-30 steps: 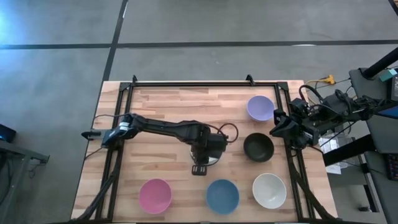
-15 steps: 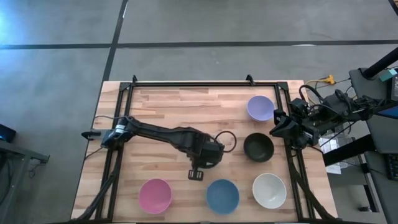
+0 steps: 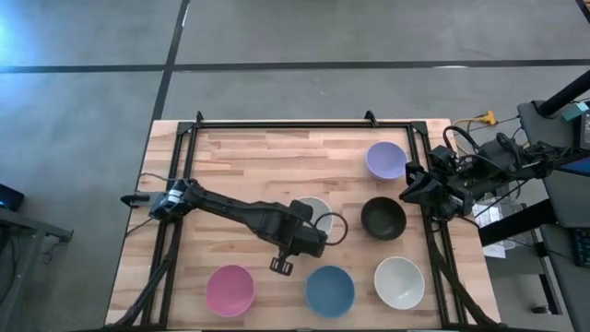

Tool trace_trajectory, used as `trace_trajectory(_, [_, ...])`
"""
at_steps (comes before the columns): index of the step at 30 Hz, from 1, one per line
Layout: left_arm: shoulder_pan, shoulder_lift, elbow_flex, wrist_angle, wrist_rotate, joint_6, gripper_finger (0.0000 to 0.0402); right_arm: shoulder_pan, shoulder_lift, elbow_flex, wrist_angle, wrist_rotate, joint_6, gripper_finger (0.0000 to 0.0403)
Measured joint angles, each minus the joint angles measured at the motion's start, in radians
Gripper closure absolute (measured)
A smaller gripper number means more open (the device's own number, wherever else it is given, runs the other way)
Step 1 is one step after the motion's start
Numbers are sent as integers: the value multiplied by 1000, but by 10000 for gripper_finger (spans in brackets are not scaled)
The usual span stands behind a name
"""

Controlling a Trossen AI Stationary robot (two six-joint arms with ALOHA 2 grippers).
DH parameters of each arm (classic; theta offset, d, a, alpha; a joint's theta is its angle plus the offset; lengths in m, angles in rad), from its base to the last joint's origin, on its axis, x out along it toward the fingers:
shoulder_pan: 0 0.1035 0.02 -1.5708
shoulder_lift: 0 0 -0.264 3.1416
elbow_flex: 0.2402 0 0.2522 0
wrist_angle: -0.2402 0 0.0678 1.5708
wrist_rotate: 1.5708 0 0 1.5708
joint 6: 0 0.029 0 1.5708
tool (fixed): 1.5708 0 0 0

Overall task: Nest bowls inside each other
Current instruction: Stack the left white bowl on the left black bowl

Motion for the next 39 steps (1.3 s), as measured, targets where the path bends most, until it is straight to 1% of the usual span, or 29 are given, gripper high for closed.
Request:
trace_trajectory(7, [3, 40, -4, -17, 11, 54, 401, 0, 7, 0, 1, 0, 5, 346])
trace_trajectory(15, [12, 42, -16, -18, 47, 98, 401, 11, 15, 0, 14, 0, 18, 346])
trace_trajectory(20, [21, 42, -19, -18, 49, 126, 402, 24, 23, 0, 18, 0, 18, 346])
trace_trajectory(27, [32, 58, -24, -26, 50, 131, 402, 47, 36, 0, 20, 0, 16, 346])
trace_trajectory(33, [32, 115, -25, -35, 55, 134, 401, 72, 54, -2, 29, 0, 17, 346])
trace_trajectory(39, [38, 121, -16, -45, 55, 134, 402, 106, 64, -2, 47, 0, 16, 346])
